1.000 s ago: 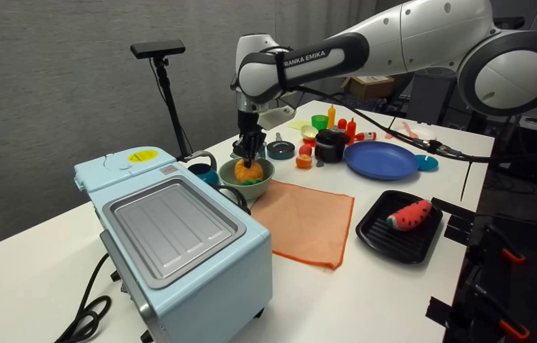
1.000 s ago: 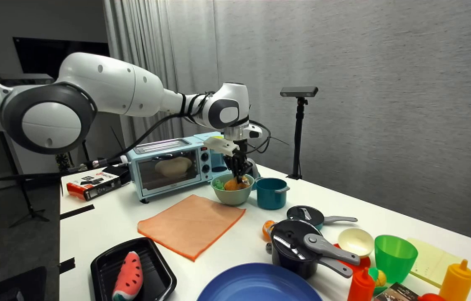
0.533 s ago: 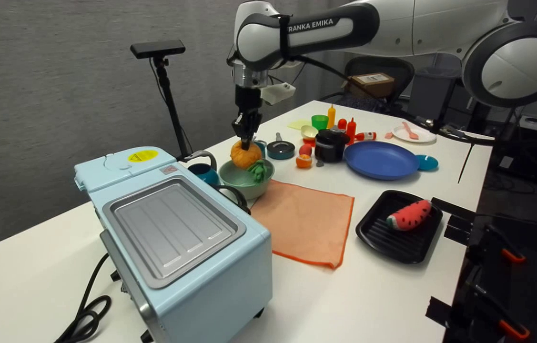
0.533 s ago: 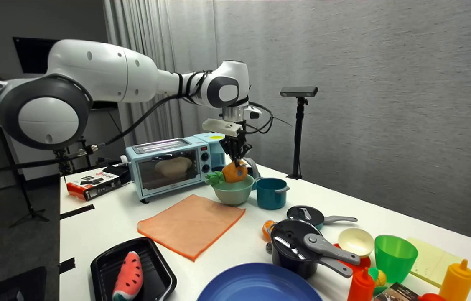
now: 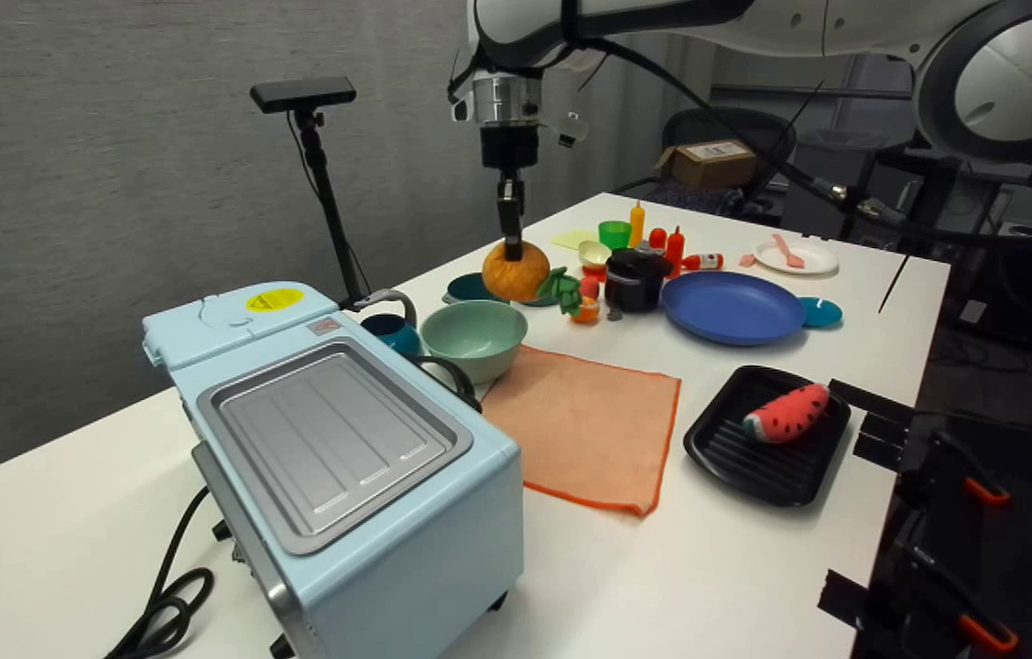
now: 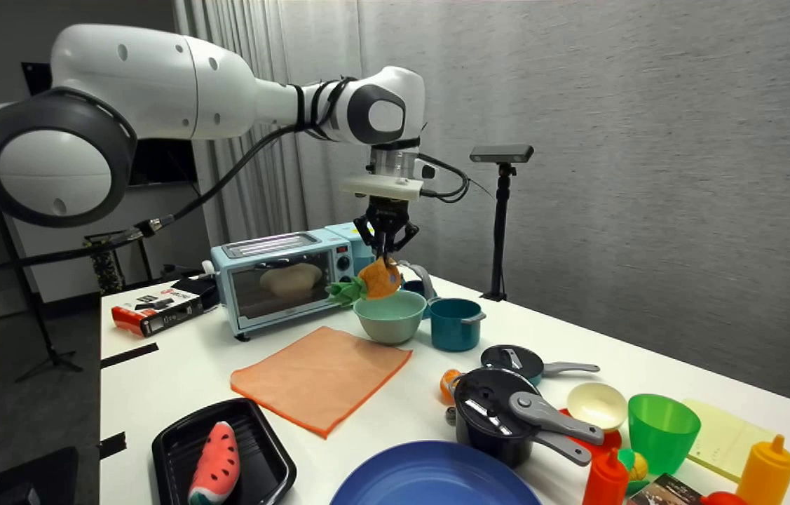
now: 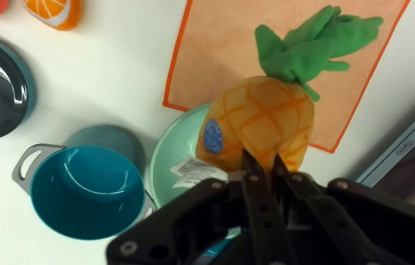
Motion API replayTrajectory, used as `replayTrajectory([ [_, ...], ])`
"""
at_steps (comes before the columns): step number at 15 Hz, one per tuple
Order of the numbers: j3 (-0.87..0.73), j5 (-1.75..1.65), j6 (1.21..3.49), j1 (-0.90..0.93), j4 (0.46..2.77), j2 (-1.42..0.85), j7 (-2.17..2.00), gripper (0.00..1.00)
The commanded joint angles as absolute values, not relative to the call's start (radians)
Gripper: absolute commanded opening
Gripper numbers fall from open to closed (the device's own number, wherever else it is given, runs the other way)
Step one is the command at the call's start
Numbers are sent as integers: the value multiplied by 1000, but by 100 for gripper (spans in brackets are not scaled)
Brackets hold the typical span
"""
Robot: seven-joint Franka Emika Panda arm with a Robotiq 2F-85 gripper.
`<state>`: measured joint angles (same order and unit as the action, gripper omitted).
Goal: Put the orange and pineapple plushies on the black plate
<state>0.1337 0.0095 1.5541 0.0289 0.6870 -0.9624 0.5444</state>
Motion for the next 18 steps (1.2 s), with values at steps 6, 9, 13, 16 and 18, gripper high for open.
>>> replayTrajectory([
  [6, 139, -26, 1412, 48, 814, -908, 735, 2],
  [9, 141, -14, 1434, 50, 781, -945, 706, 8],
  [13, 139, -15, 1434, 51, 792, -935, 708, 8],
  [16, 145, -14, 1442, 56, 821, -916, 717, 2],
  [18, 144, -28, 1452, 66, 882, -888, 722, 2],
])
